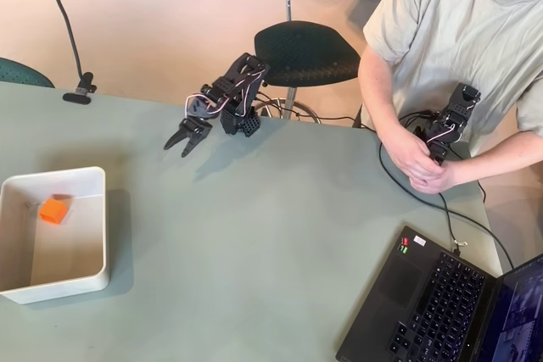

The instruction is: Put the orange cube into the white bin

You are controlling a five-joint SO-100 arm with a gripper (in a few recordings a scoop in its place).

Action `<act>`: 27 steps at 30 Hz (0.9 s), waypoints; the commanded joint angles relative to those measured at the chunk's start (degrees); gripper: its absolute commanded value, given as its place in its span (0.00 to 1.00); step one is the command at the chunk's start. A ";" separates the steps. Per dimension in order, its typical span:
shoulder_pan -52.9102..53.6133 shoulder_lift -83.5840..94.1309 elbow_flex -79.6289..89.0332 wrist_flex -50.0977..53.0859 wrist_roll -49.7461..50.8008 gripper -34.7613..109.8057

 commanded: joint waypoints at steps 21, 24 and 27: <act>-0.09 15.47 6.33 13.36 0.62 0.38; -0.09 15.47 4.57 13.89 0.62 0.26; 0.09 15.47 4.13 14.85 0.62 0.21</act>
